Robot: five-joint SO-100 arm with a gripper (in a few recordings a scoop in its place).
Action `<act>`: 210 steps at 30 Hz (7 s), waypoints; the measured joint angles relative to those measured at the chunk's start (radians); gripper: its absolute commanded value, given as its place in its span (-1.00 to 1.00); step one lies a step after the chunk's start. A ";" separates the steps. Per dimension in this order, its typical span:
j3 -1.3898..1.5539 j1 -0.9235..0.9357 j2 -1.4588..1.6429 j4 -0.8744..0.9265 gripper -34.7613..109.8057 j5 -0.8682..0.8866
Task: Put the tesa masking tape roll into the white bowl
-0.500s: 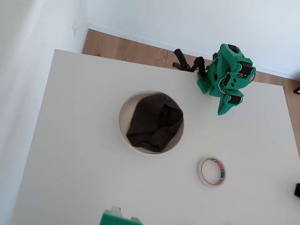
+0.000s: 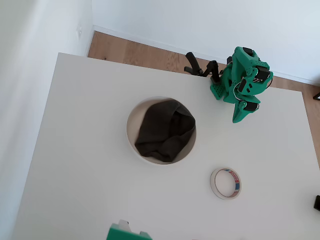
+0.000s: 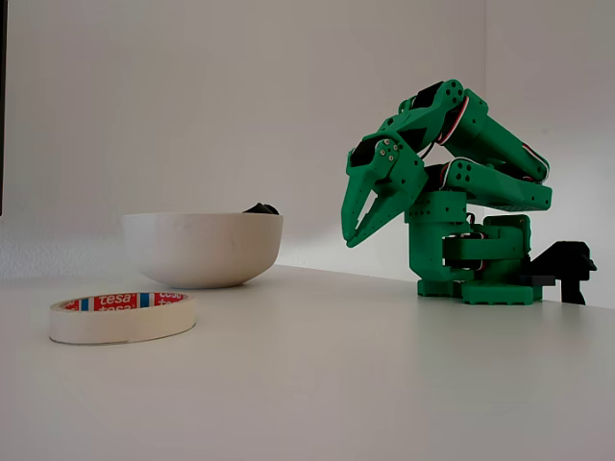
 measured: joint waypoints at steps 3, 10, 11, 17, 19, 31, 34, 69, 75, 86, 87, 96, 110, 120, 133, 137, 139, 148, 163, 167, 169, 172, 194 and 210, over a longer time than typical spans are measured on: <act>0.000 0.000 0.000 0.000 -0.63 0.000; 0.000 0.000 0.000 0.000 -0.63 0.000; 0.000 0.000 0.000 0.000 -0.63 0.000; 0.000 0.000 0.000 0.000 -0.63 0.000; 0.000 0.000 0.000 0.000 -0.63 0.000; -0.028 0.023 -0.032 -0.037 -0.64 -0.021; -0.101 0.061 -0.144 -0.089 -0.64 -0.044; -1.261 0.126 -1.838 -0.287 -0.63 -0.008; -1.335 0.075 -1.856 -0.258 -0.41 0.011; -1.396 0.075 -1.939 -0.224 -0.28 0.020; -1.416 0.074 -1.956 -0.207 -0.29 0.020; -1.479 0.035 -2.006 -0.124 -0.30 0.038; -1.482 0.000 -2.106 -0.149 -0.32 0.058; -1.482 -0.018 -2.132 -0.149 -0.33 0.074; -1.482 -0.028 -2.183 -0.175 -0.35 0.080; -1.482 -0.028 -2.186 -0.186 -0.36 0.080; -1.483 -0.028 -2.195 -0.186 -0.36 0.080; -1.529 -0.028 -2.237 -0.207 -0.40 0.078; -1.588 -0.029 -2.281 -0.179 -0.63 0.078; -1.588 -0.029 -2.281 -0.179 -0.63 0.078; -1.588 -0.029 -2.281 -0.179 -0.63 0.078; -1.588 -0.032 -2.270 -0.172 -0.63 0.078; -1.795 0.126 -1.660 0.155 -0.63 0.054; -1.893 0.710 -1.643 -0.003 -0.63 0.002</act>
